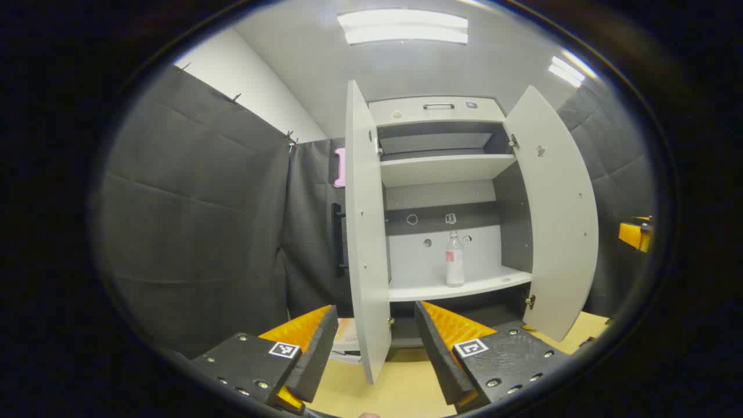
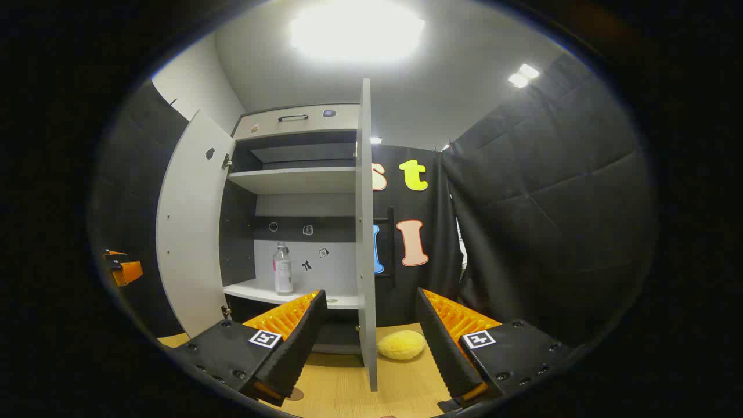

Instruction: Grasp the bottle in the cabinet with the left hand and place it on the coaster, then close the right door with the right hand and the left door with the left hand.

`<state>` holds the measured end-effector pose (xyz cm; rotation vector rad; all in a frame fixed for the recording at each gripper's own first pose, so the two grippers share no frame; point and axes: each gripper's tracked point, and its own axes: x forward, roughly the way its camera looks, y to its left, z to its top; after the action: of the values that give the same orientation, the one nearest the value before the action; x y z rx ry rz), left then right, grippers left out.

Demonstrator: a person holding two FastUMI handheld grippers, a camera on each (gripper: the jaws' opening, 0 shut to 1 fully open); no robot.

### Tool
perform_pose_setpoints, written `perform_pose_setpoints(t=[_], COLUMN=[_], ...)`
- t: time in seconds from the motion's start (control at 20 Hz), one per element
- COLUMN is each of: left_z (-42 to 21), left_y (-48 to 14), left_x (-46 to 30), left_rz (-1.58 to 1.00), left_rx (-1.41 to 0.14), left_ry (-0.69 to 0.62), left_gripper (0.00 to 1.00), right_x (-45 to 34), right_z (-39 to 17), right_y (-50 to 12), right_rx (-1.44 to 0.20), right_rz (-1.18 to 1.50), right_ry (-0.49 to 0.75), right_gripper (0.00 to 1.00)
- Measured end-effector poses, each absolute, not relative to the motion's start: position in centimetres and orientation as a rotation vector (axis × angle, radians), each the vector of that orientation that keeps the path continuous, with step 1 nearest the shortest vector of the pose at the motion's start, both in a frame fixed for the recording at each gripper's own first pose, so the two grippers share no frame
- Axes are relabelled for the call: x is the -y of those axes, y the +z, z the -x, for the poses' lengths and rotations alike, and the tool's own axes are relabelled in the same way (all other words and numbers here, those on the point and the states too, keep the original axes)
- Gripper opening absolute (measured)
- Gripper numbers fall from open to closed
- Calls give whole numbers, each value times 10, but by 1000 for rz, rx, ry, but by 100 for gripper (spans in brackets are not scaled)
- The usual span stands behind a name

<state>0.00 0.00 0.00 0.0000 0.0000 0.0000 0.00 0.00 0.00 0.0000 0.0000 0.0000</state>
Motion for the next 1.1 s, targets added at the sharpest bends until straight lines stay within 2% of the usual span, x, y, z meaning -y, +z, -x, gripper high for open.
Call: perform_pose_setpoints(t=[0.05,0.65,1.1], left_z=[1,11,-4], left_y=[0,6,7], left_x=[1,10,46], left_rz=[-5,-5,38], left_rx=[4,20,22], left_ry=[1,6,23], left_gripper=[81,81,81], right_x=[2,21,46], right_z=[-1,0,-6], right_y=[0,0,-17], right_rx=[0,14,-1], right_rz=[-1,-14,37], right_ry=[-1,-20,20], right_gripper=[97,97,97])
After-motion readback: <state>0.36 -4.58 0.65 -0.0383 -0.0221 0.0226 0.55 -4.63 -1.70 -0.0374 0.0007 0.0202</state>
